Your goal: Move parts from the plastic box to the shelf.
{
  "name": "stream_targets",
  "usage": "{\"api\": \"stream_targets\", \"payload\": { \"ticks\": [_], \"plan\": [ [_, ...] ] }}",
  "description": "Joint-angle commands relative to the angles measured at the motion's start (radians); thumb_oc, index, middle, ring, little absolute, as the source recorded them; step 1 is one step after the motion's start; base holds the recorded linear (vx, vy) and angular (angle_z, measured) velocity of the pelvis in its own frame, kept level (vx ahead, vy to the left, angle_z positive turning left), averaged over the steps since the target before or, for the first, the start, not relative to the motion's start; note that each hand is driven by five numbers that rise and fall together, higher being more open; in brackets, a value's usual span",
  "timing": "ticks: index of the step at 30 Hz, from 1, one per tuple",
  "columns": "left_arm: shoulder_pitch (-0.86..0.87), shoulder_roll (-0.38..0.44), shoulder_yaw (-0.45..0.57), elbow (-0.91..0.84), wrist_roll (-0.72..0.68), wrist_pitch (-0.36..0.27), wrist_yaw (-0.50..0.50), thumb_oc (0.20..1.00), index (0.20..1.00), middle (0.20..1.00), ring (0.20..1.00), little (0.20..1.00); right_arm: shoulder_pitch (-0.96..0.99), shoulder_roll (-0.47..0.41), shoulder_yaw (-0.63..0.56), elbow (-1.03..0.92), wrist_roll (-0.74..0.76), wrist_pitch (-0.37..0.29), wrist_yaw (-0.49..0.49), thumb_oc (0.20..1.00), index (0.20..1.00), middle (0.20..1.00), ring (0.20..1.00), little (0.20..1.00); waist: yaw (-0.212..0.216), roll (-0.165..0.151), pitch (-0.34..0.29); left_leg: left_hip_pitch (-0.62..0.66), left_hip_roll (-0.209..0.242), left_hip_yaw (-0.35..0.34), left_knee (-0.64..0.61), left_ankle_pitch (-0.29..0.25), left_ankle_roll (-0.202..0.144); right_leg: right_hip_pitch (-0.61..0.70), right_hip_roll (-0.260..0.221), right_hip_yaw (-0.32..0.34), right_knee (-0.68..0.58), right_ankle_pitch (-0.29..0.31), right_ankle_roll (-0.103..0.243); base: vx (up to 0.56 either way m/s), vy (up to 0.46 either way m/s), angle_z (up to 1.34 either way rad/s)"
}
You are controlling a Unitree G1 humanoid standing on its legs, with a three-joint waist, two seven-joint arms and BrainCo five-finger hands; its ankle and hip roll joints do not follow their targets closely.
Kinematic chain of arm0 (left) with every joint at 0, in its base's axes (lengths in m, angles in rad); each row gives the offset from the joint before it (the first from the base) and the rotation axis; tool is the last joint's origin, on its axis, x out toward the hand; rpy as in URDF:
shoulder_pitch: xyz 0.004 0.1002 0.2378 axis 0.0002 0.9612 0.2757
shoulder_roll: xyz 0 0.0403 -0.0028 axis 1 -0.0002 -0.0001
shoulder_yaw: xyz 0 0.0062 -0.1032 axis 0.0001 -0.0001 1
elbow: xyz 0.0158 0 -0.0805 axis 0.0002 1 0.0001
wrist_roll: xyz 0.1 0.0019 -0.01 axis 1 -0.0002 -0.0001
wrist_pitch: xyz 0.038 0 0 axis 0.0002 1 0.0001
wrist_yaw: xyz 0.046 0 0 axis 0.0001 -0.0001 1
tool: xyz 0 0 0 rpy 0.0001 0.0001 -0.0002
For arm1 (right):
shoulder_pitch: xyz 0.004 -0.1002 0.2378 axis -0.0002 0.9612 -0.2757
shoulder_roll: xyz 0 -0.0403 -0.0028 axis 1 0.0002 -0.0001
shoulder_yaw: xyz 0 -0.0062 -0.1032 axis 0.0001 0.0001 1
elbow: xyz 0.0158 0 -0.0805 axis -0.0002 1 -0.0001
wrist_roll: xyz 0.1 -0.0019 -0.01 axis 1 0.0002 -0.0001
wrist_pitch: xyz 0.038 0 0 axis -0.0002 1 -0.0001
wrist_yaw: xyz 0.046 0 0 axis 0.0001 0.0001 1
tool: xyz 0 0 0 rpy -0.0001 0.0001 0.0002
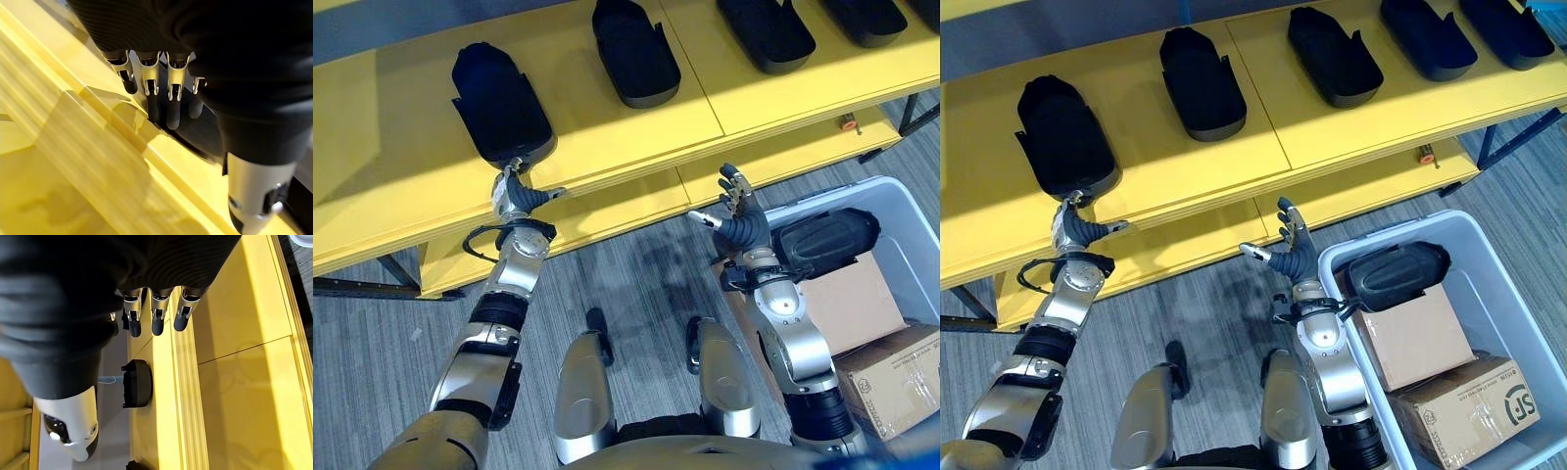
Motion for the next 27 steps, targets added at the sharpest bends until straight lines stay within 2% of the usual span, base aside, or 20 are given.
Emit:
{"api": "stream_targets", "payload": {
  "ticks": [1,20,25,27],
  "plan": [
    [0.026,0.079,0.050,-0.038,-0.007,-0.012,0.037,1.000,1.000,1.000,1.000,1.000,0.004,0.034,-0.045,-0.076,0.011,-0.058,0.002,1.000,1.000,1.000,1.000,1.000,0.002,-0.014,-0.026,0.091,0.083,-0.030,-0.025,0.188,-0.104,0.005,-0.096,0.044,-0.028,0.362,0.019,0.00,0.000,0.00],
    [0.001,0.162,0.079,0.064,-0.059,-0.015,0.042,1.000,1.000,1.000,1.000,1.000,0.016,0.016,-0.050,-0.091,0.020,-0.051,0.012,1.000,1.000,1.000,1.000,1.000,-0.005,-0.025,-0.026,0.084,0.083,-0.029,-0.014,0.188,-0.110,-0.008,-0.102,0.047,-0.014,0.360,0.017,0.00,0.000,0.00],
    [0.060,0.186,0.134,0.032,-0.055,-0.009,0.059,1.000,1.000,1.000,1.000,1.000,0.025,0.016,-0.061,-0.099,0.027,-0.048,0.016,1.000,1.000,1.000,1.000,1.000,0.002,-0.023,-0.026,0.078,0.083,-0.032,-0.005,0.187,-0.112,-0.010,-0.103,0.046,-0.009,0.361,0.017,0.00,0.000,0.00],
    [0.131,0.175,0.193,-0.020,-0.047,-0.004,0.073,1.000,1.000,1.000,1.000,1.000,0.029,0.019,-0.068,-0.107,0.031,-0.046,0.017,1.000,1.000,1.000,1.000,1.000,0.010,-0.018,-0.026,0.078,0.085,-0.032,-0.003,0.185,-0.111,-0.008,-0.100,0.046,-0.008,0.361,0.017,0.00,0.000,0.00]
  ]
}}
